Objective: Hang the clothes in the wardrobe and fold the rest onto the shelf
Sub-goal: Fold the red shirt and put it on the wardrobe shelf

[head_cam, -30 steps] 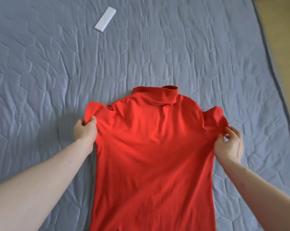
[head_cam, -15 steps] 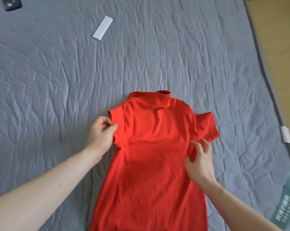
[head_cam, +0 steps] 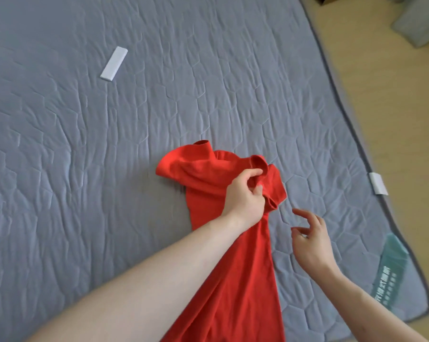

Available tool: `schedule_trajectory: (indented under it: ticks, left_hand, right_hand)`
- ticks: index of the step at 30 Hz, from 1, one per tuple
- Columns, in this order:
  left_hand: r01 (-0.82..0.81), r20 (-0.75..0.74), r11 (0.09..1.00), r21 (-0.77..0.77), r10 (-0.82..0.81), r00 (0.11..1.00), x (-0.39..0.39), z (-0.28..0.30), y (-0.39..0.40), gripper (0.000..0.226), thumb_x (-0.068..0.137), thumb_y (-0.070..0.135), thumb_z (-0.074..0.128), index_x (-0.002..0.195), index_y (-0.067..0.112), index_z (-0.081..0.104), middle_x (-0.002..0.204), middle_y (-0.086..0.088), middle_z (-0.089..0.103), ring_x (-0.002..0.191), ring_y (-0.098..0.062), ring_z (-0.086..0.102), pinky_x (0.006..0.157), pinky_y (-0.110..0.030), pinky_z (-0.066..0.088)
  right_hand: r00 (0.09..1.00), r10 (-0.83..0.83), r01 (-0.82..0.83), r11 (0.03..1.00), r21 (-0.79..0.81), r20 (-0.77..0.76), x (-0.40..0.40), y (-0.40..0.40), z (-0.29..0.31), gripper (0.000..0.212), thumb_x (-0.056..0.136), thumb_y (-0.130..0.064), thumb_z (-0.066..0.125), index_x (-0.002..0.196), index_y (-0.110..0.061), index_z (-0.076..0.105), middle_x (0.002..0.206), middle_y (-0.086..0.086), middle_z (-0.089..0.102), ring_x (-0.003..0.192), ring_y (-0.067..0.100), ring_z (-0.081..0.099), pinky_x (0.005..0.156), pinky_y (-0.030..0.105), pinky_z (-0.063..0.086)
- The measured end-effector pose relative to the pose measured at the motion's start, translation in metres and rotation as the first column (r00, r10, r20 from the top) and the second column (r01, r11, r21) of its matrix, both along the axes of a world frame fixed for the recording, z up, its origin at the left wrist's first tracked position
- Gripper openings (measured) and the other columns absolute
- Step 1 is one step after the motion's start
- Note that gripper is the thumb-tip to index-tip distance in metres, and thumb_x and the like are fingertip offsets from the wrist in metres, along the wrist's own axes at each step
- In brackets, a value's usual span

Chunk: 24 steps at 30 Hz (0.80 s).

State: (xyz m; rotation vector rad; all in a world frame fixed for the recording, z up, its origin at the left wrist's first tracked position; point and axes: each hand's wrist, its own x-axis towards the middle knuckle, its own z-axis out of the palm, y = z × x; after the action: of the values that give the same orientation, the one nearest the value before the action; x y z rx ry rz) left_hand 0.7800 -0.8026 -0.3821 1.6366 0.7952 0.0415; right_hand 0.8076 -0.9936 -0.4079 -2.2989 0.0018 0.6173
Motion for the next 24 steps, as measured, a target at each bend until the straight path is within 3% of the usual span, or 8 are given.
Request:
schedule_trajectory:
  ticks: [3, 5, 10, 12, 17, 20, 22, 24]
  left_hand:
    - [0.097, -0.061, 0.991, -0.095, -0.103, 0.993, 0.023, -0.013, -0.018, 0.043, 0.093, 0.007, 0.058, 0.136, 0.014, 0.06, 0.142, 0.001, 0.059, 0.105, -0.02, 0.073, 0.103, -0.027, 0.051]
    - [0.109, -0.109, 0.994, -0.017, -0.11, 0.988, 0.013, -0.022, -0.02, 0.043, 0.091, -0.002, 0.055, 0.131, 0.011, 0.062, 0.14, -0.007, 0.062, 0.104, -0.019, 0.071, 0.094, -0.012, 0.045]
    - [0.015, -0.355, 0.984, 0.175, 0.049, 0.933, -0.105, -0.051, -0.011, 0.04, 0.082, 0.004, 0.066, 0.121, 0.015, 0.063, 0.124, -0.002, 0.058, 0.107, -0.022, 0.064, 0.101, -0.035, 0.048]
    - [0.095, -0.55, 0.973, 0.209, 0.036, 0.834, -0.172, -0.062, -0.005, 0.048, 0.083, 0.016, 0.072, 0.129, 0.016, 0.058, 0.13, -0.006, 0.056, 0.121, -0.026, 0.058, 0.108, -0.037, 0.042]
    - [0.439, -0.811, 0.897, -0.056, -0.298, 0.504, -0.304, -0.077, -0.004, 0.094, 0.076, 0.054, 0.074, 0.155, 0.022, 0.034, 0.151, 0.001, 0.049, 0.14, -0.023, 0.043, 0.117, -0.033, 0.033]
    - [0.74, -0.847, 0.672, -0.011, -0.399, 0.35, -0.332, -0.069, -0.011, 0.052, 0.084, 0.061, 0.062, 0.127, 0.034, 0.054, 0.129, 0.012, 0.063, 0.129, -0.017, 0.052, 0.104, -0.034, 0.036]
    - [0.733, -0.782, 0.671, 0.113, -0.395, 0.482, -0.331, -0.057, -0.018, 0.021, 0.088, 0.052, 0.058, 0.095, 0.032, 0.055, 0.104, 0.011, 0.068, 0.109, -0.016, 0.061, 0.09, -0.032, 0.039]
    - [0.659, -0.647, 0.73, 0.179, -0.417, 0.638, -0.321, -0.042, -0.033, 0.016, 0.083, 0.04, 0.057, 0.086, 0.03, 0.045, 0.093, 0.012, 0.057, 0.09, -0.018, 0.063, 0.076, -0.032, 0.041]
  right_hand:
    - [1.0, -0.011, 0.011, 1.0, 0.008, -0.015, -0.009, -0.012, 0.001, 0.047, 0.093, 0.005, 0.052, 0.125, -0.029, 0.06, 0.132, -0.006, 0.043, 0.093, 0.001, 0.064, 0.089, 0.034, 0.052]
    - [1.0, -0.018, 0.018, 1.0, -0.001, -0.026, -0.02, -0.019, -0.004, 0.048, 0.091, 0.006, 0.054, 0.125, -0.027, 0.061, 0.13, -0.004, 0.046, 0.087, 0.0, 0.065, 0.086, 0.034, 0.053]
    - [0.988, 0.005, -0.009, 1.0, -0.024, -0.153, -0.065, -0.029, -0.023, 0.043, 0.088, 0.001, 0.057, 0.12, -0.028, 0.062, 0.118, 0.006, 0.063, 0.068, 0.002, 0.066, 0.061, 0.008, 0.045]
    - [0.97, 0.029, -0.042, 0.998, -0.047, -0.243, -0.087, -0.033, -0.03, 0.041, 0.088, -0.004, 0.058, 0.118, -0.032, 0.061, 0.113, 0.005, 0.067, 0.07, 0.003, 0.066, 0.064, 0.015, 0.048]
    - [0.912, 0.075, -0.14, 0.981, -0.135, -0.403, -0.134, -0.047, -0.042, 0.047, 0.084, -0.01, 0.063, 0.129, -0.024, 0.059, 0.12, 0.003, 0.063, 0.092, 0.02, 0.068, 0.086, 0.033, 0.054]
    - [0.892, 0.091, -0.196, 0.961, -0.198, -0.443, -0.151, -0.058, -0.044, 0.052, 0.084, -0.007, 0.065, 0.135, -0.015, 0.057, 0.128, 0.005, 0.053, 0.106, 0.022, 0.062, 0.092, 0.026, 0.043]
    - [0.879, 0.104, -0.233, 0.945, -0.23, -0.465, -0.157, -0.065, -0.046, 0.052, 0.084, -0.007, 0.065, 0.134, -0.014, 0.057, 0.129, 0.008, 0.054, 0.115, 0.023, 0.059, 0.092, 0.023, 0.039]
    - [0.874, 0.092, -0.232, 0.942, -0.244, -0.478, -0.159, -0.071, -0.047, 0.045, 0.086, -0.009, 0.065, 0.13, -0.016, 0.061, 0.128, 0.006, 0.057, 0.118, 0.023, 0.059, 0.092, 0.024, 0.039]
